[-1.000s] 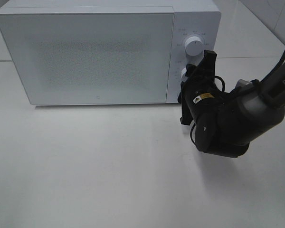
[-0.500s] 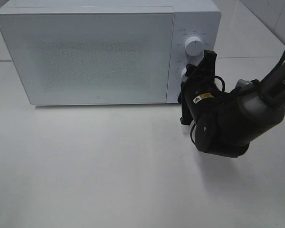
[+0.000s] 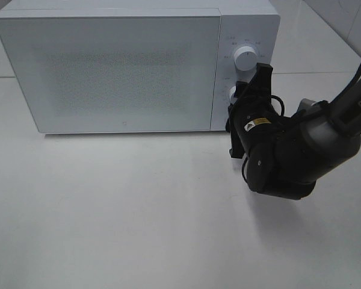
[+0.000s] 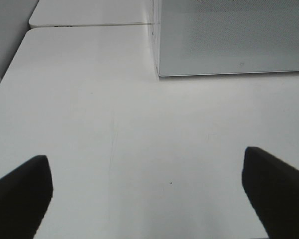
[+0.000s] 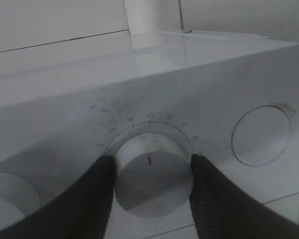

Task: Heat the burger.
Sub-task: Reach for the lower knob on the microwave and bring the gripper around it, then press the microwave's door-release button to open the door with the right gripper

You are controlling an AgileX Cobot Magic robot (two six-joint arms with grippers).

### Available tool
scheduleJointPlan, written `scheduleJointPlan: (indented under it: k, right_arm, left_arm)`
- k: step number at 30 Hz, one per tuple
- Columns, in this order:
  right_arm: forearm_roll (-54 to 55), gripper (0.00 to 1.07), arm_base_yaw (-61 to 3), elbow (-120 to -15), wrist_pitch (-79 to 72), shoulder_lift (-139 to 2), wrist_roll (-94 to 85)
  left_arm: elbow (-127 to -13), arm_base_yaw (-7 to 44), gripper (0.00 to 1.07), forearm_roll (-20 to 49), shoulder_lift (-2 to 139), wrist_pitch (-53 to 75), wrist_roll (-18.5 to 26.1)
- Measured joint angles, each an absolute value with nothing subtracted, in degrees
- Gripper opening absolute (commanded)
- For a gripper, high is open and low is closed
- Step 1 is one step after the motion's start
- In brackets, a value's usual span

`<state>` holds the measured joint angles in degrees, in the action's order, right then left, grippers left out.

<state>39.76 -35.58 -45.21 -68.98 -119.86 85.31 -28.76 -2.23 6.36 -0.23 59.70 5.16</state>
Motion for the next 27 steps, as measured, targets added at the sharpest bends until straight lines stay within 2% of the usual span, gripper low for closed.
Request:
scheduleJointPlan:
  k: [2,4,5,7,9,16,27]
  right_arm:
    - [39.6,0.56,-35.6,-45.2,-68.9,-119.9,85.1]
    - [39.6,0.66,-35.7,-45.2,-68.5,-119.9,84.6]
    - [39.6,0.66,-35.7,-45.2,-68.5,-119.9,84.6]
    - [39.6,0.74,-35.9,-45.2,-68.2,-119.9,83.2]
    - [39.6,0.79,-36.0,-45.2,-68.1,-119.9,82.4]
    - [38.3,0.78,-36.0,-43.8,-68.4,-117.9,79.8]
    - [30.5,0.76,-35.8,-39.2,-66.2,-111.8,77.8]
  left_arm:
    - [-28.8,-2.2,0.98,6.4,-0.2,59.7,5.2]
    - [-28.8,-2.2,0.98,6.4,-0.2,59.7,5.2]
    - [-28.8,-2.2,0.98,6.4,-0.2,59.7,5.2]
    - [-28.8,-2.2,0.98,6.4,-0.2,59.7,5.2]
    - [-28.8,-2.2,0.98,6.4,-0.2,59.7,5.2]
    - [-28.8,-2.2,0.98,6.4,-0.2,59.7,5.2]
    - [-28.8,-2.2,0.98,6.4,-0.2,59.7,5.2]
